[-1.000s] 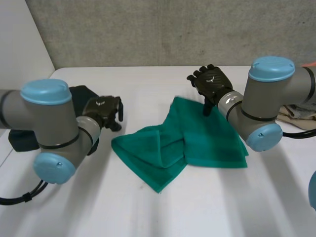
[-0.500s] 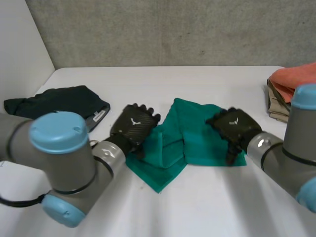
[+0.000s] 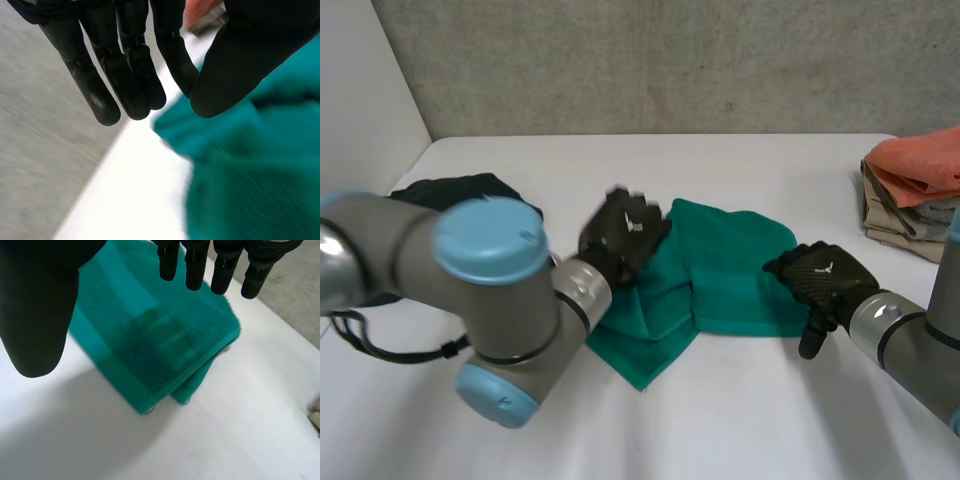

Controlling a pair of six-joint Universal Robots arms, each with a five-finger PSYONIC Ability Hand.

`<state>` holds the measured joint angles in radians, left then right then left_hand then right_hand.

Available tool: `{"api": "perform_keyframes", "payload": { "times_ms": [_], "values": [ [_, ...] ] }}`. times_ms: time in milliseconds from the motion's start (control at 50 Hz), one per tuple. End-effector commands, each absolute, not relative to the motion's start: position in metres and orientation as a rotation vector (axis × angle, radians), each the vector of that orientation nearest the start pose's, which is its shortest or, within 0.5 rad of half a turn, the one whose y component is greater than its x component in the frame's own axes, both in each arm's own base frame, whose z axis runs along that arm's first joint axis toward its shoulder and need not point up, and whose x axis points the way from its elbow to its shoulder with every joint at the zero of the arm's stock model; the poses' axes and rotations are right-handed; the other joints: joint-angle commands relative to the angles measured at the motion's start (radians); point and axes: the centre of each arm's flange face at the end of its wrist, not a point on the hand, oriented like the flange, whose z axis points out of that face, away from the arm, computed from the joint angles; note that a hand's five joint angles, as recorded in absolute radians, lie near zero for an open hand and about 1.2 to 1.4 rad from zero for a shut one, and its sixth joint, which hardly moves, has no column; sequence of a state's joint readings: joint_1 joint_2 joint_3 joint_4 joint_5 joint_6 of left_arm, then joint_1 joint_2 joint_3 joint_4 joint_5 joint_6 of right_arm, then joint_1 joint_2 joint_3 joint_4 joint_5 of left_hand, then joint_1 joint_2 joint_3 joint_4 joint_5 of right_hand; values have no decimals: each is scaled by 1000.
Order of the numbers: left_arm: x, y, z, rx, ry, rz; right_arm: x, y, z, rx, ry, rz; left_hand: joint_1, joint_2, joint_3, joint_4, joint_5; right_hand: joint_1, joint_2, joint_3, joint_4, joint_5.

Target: Fold the laundry.

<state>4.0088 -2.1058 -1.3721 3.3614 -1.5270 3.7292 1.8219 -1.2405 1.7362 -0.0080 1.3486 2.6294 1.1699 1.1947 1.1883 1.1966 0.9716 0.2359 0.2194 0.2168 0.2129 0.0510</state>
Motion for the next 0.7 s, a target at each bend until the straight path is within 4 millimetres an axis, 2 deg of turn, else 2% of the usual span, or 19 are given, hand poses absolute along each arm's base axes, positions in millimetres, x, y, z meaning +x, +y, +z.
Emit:
{"api": "perform_keyframes", "payload": {
  "times_ms": [20, 80, 120, 180, 200, 240, 260, 320, 340, 400, 420, 480, 500, 580, 700],
  "values": [
    [-345, -206, 288, 1254, 1855, -2458, 226, -257, 187, -867, 2337, -1646, 226, 202, 208, 200, 250, -61, -45, -42, -38, -51],
    [-336, -198, 312, 1206, 1825, -2528, 232, -257, 196, -732, 2290, -1630, 226, 202, 208, 200, 250, -61, -45, -42, -38, -51],
    [-332, -195, 322, 1189, 1811, -2551, 239, -259, 202, -686, 2255, -1630, 226, 202, 208, 200, 250, -61, -45, -42, -38, -51],
    [-330, -193, 323, 1187, 1814, -2549, 248, -259, 200, -699, 2238, -1620, 226, 202, 208, 200, 250, -61, -45, -42, -38, -51],
    [-331, -192, 319, 1206, 1823, -2538, 260, -256, 189, -750, 2232, -1588, 226, 202, 208, 200, 250, -61, -45, -42, -38, -51],
    [-330, -192, 311, 1224, 1845, -2511, 274, -249, 180, -826, 2215, -1567, 226, 202, 208, 200, 250, -61, -45, -42, -38, -51],
    [-330, -193, 301, 1247, 1870, -2473, 276, -249, 178, -847, 2218, -1565, 154, 129, 136, 127, 178, -61, -45, -42, -38, -51],
    [-333, -195, 275, 1303, 1940, -2381, 280, -245, 176, -903, 2222, -1588, -505, -530, -524, -532, -481, -61, -45, -42, -38, -51],
    [-335, -197, 252, 1354, 1998, -2293, 279, -245, 175, -903, 2234, -1589, -629, -654, -648, -656, -606, -61, -45, -42, -38, -51],
    [-338, -199, 222, 1440, 2049, -2182, 274, -246, 171, -907, 2259, -1590, -639, -664, -658, -666, -616, -61, -45, -42, -38, -51],
    [-340, -200, 206, 1502, 2061, -2118, 274, -246, 171, -907, 2260, -1585, -648, -673, -666, -675, -624, -61, -45, -42, -38, -51],
    [-342, -203, 183, 1581, 2063, -2031, 272, -243, 167, -911, 2272, -1567, -645, -670, -664, -672, -621, -61, -45, -42, -38, -51],
    [-341, -208, 170, 1611, 2060, -1975, 271, -244, 167, -909, 2274, -1568, -642, -667, -661, -669, -619, -61, -45, -42, -38, -51],
    [-333, -227, 148, 1636, 2023, -1876, 265, -247, 163, -889, 2303, -1558, -628, -652, -646, -654, -604, -61, -45, -42, -38, -51],
    [-336, -237, 131, 1679, 1984, -1820, 260, -248, 159, -888, 2315, -1551, -578, -603, -596, -605, -554, -61, -45, -42, -38, -51]
  ]
}}
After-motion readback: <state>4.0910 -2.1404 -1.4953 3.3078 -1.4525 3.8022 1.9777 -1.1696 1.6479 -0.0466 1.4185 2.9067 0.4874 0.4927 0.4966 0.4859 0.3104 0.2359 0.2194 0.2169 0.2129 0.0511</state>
